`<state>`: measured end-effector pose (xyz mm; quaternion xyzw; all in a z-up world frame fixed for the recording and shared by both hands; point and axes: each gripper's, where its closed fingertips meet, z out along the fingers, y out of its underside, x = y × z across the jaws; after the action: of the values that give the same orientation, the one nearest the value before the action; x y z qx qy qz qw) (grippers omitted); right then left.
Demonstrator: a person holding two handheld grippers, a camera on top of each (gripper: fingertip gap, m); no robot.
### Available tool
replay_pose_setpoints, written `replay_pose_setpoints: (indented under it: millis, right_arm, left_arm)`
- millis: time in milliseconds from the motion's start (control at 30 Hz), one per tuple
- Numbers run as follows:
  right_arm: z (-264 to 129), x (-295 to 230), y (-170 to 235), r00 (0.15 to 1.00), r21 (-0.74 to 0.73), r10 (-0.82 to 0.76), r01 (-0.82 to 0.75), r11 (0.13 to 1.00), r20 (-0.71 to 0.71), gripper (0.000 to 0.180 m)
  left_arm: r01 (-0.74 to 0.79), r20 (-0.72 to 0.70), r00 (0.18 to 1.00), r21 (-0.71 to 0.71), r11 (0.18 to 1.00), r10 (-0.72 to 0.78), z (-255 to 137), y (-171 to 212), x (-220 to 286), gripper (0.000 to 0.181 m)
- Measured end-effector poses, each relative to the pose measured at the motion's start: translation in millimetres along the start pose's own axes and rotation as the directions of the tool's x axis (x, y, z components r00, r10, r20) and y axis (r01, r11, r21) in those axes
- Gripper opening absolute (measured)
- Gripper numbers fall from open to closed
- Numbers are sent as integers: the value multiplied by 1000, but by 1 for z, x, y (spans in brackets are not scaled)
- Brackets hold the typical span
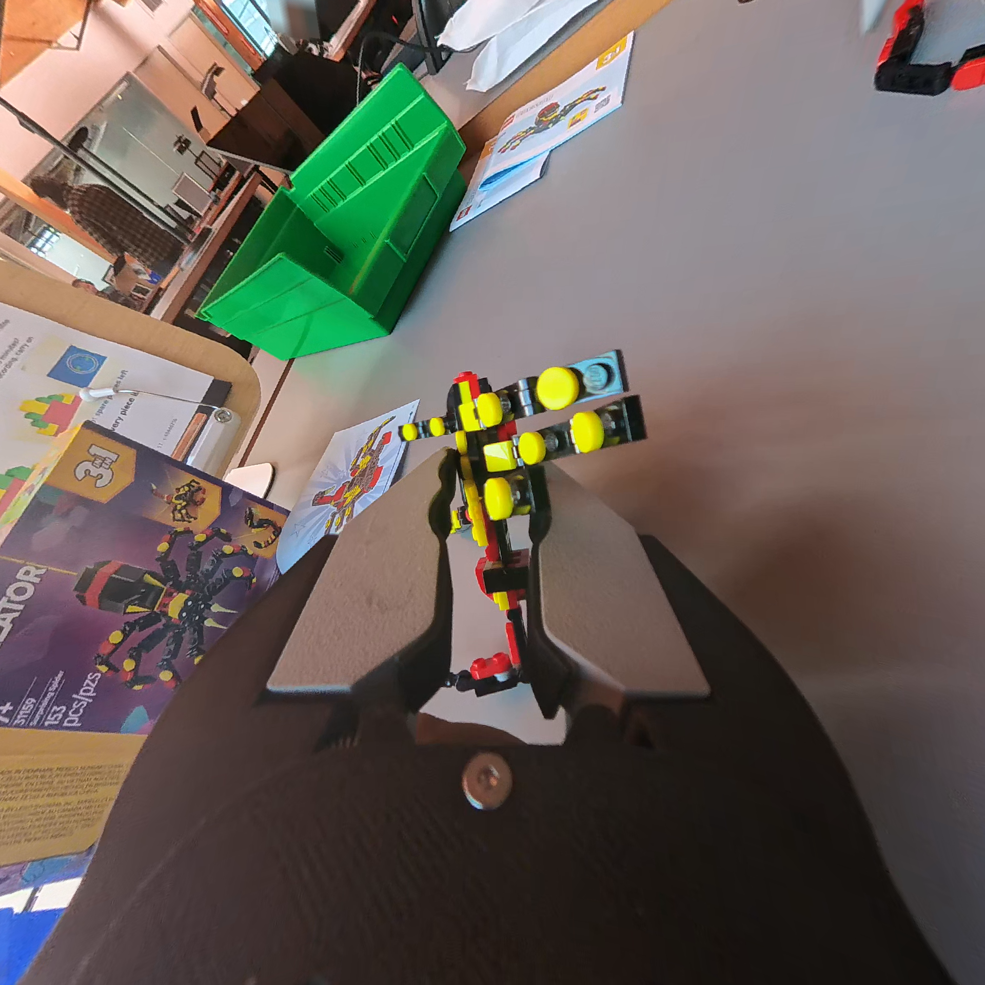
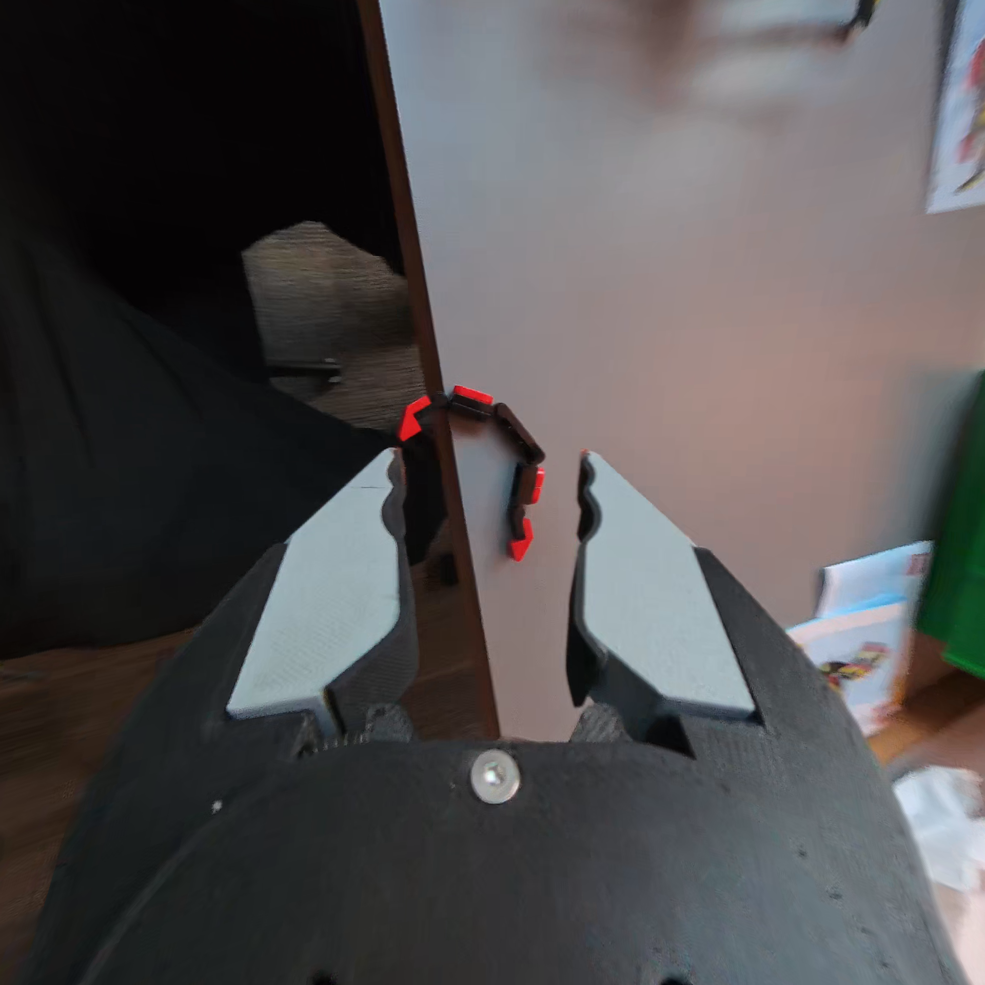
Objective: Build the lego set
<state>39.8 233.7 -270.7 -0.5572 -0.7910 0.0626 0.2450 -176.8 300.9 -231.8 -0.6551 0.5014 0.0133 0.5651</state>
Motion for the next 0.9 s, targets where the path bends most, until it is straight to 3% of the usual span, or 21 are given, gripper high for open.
replay_pose_setpoints:
  millis: [33,133,267,400,500,633,733,900]
  right_arm:
    - [-1,3,-1,998,13,-45,46,999,-54,66]
    - [-2,-3,-7,984,24,-154,156,987,-89,52]
    - [9,-5,-3,963,-65,-258,253,965,-77,64]
    - [18,-5,2,951,-116,-308,301,946,-40,56]
    - [21,-6,6,950,-131,-311,304,944,-37,32]
    - [20,-5,5,949,-122,-303,292,949,-83,23]
    - [14,-11,2,957,-94,-284,277,956,-67,6]
    - [12,-11,-2,984,-63,-180,180,982,-1,4]
  left_arm:
    - [-2,-1,1000,0,1000,2,0,0,1,22]
    - [0,0,1000,1,1000,0,0,0,1,22]
    - [9,1,1000,2,1000,-9,0,0,0,23]
    - [9,3,1000,0,1000,-9,0,0,0,22]
    - [10,2,1000,0,1000,-10,0,1,-1,22]
    - [8,-1,1000,0,1000,-8,0,1,0,22]
    - [9,-2,1000,1,1000,-9,0,1,0,22]
    - [9,-1,1000,0,1000,-9,0,1,0,22]
